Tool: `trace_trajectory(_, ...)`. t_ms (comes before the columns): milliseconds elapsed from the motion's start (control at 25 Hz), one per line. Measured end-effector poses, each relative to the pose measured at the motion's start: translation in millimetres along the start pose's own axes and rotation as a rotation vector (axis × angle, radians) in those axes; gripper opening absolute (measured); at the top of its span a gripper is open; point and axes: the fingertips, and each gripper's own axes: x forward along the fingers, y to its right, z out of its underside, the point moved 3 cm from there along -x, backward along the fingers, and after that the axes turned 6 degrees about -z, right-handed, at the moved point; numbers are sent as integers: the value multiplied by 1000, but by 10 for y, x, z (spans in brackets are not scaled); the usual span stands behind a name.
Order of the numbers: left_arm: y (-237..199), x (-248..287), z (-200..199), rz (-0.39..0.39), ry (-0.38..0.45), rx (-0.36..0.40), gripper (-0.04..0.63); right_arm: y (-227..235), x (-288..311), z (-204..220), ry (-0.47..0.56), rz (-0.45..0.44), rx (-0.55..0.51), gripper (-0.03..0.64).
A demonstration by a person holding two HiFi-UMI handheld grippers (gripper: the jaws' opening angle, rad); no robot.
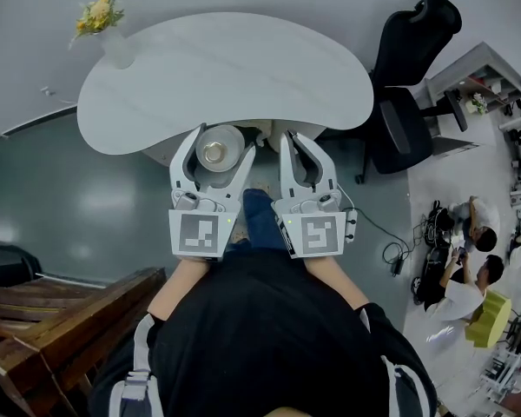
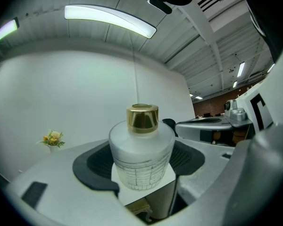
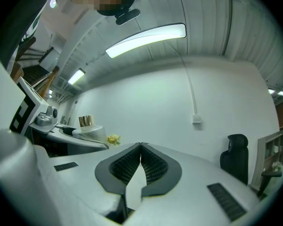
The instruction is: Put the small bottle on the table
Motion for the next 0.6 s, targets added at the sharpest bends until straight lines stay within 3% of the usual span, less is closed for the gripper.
trace_trajectory(440,-195,662,35,-6,6,13,334,371,642,214,8,-20,7,21)
trace_trajectory(600,-379,1033,45,-17,8,6,334,517,1055,361,-59,-47,-13,21)
